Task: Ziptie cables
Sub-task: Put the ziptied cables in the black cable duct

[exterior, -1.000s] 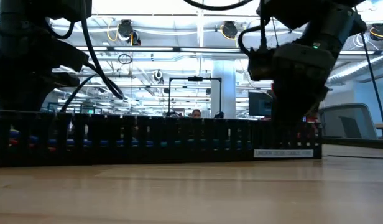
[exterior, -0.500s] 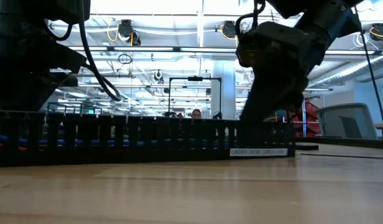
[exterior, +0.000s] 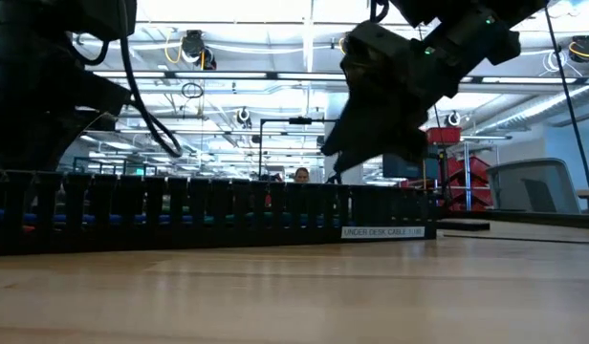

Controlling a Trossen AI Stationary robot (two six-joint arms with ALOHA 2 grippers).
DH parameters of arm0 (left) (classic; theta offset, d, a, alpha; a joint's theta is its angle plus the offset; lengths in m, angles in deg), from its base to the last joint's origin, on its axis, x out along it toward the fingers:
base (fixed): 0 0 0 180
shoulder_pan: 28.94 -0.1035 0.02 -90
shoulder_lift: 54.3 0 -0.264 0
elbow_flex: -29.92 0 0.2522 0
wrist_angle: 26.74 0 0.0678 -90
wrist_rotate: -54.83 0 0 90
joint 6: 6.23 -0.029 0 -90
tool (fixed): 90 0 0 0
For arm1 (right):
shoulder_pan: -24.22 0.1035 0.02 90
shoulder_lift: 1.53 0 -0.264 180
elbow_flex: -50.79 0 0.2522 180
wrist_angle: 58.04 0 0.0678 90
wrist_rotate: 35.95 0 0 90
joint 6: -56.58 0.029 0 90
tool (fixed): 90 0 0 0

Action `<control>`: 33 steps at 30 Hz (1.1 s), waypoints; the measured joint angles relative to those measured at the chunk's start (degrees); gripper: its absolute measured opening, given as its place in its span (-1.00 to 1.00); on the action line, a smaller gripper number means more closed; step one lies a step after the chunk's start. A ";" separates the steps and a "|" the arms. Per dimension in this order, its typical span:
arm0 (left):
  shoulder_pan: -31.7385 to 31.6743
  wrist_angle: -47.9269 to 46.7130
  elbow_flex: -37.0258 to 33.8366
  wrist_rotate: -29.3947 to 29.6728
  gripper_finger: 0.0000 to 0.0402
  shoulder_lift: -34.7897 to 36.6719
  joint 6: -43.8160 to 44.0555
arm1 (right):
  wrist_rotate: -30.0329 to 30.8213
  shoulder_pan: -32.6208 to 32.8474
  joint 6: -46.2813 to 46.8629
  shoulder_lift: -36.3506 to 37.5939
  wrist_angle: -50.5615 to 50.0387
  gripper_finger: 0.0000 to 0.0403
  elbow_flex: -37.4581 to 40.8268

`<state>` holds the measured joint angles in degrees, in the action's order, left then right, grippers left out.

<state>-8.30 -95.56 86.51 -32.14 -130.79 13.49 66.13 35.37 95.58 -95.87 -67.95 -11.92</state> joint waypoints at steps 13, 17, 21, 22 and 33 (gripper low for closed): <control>13.07 10.43 0.07 8.00 -0.73 12.70 40.68 | 2.76 -6.01 -8.12 9.68 -15.28 -0.05 -0.02; 20.84 11.26 0.05 11.64 -0.73 11.59 54.24 | 2.83 -6.38 -8.43 9.90 -23.07 -0.05 -0.02; 27.86 11.41 -0.02 8.35 -0.75 6.89 64.91 | 2.65 -6.05 -9.82 9.81 -26.49 -0.05 -0.02; 29.37 11.49 -0.02 7.62 -0.78 5.94 67.01 | 2.63 -5.89 -9.82 9.81 -26.63 -0.05 -0.02; 34.45 12.79 -0.04 3.41 -0.99 -0.74 71.38 | 2.81 -4.69 -11.86 9.81 -29.87 -0.05 -0.02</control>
<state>26.15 -82.77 86.47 -28.73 -131.53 84.87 68.94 30.67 83.72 -86.06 -97.82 -11.94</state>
